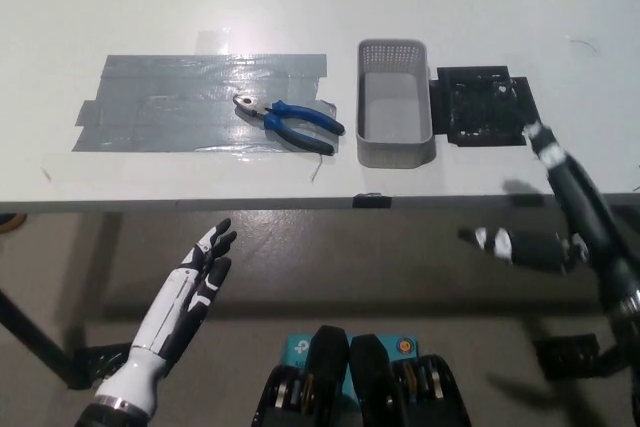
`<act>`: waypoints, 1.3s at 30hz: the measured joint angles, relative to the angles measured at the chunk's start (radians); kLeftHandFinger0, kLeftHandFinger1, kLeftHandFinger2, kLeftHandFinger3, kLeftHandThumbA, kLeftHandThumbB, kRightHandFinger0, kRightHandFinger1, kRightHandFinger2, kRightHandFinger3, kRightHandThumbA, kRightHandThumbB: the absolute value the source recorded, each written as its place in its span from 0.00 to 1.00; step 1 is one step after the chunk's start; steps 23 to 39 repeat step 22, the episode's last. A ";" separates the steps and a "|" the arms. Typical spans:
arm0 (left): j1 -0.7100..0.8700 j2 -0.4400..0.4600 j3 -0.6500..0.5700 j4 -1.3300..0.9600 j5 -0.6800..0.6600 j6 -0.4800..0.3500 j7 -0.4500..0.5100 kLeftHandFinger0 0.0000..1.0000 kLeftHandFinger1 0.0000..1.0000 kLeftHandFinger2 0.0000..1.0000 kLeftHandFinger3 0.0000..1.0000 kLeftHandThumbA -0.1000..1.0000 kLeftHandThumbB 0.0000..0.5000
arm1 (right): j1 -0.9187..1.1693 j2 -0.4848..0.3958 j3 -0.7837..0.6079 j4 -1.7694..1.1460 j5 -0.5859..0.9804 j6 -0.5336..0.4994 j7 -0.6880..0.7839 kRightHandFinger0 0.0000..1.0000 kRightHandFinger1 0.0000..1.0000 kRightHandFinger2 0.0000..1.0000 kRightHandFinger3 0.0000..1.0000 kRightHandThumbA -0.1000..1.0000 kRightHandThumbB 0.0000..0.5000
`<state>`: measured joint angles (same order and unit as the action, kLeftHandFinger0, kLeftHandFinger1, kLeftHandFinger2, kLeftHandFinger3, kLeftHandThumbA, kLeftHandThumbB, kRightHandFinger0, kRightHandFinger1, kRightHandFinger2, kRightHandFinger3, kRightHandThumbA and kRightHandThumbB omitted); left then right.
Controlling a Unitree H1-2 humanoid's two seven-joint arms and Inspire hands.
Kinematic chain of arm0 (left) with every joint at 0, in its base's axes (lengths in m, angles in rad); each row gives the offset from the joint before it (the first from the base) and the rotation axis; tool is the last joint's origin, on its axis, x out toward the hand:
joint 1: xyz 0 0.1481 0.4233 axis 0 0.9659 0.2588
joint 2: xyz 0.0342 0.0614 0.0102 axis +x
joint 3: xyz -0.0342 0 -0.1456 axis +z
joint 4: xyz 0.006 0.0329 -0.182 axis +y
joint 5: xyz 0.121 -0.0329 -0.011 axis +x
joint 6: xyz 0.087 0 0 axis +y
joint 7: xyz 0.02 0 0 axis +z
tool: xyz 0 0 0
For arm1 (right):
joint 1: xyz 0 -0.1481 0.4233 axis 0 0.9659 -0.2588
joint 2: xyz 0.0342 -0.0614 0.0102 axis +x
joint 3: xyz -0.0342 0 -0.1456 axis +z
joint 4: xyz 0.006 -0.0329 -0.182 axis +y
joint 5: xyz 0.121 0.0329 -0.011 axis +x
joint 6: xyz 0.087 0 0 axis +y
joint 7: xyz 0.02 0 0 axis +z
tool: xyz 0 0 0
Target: The robot picks the blue plier placed on top of the container and places it on the grey area of the table
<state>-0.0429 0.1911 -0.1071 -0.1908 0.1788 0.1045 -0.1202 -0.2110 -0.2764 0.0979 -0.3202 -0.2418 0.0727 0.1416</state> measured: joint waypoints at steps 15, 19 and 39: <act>0.073 -0.011 0.065 -0.011 -0.036 -0.034 0.004 1.00 1.00 1.00 1.00 1.00 0.18 | 0.251 0.143 -0.067 0.238 0.213 -0.234 -0.009 1.00 1.00 1.00 1.00 0.89 0.44; 0.078 -0.011 0.070 -0.011 -0.041 -0.040 0.004 1.00 1.00 1.00 1.00 1.00 0.20 | 0.243 0.143 -0.068 0.290 0.236 -0.271 -0.004 1.00 1.00 1.00 1.00 0.88 0.45; 0.083 -0.011 0.071 -0.011 -0.042 -0.043 0.004 1.00 1.00 1.00 1.00 1.00 0.22 | 0.240 0.143 -0.067 0.299 0.242 -0.287 -0.001 1.00 1.00 1.00 1.00 0.90 0.45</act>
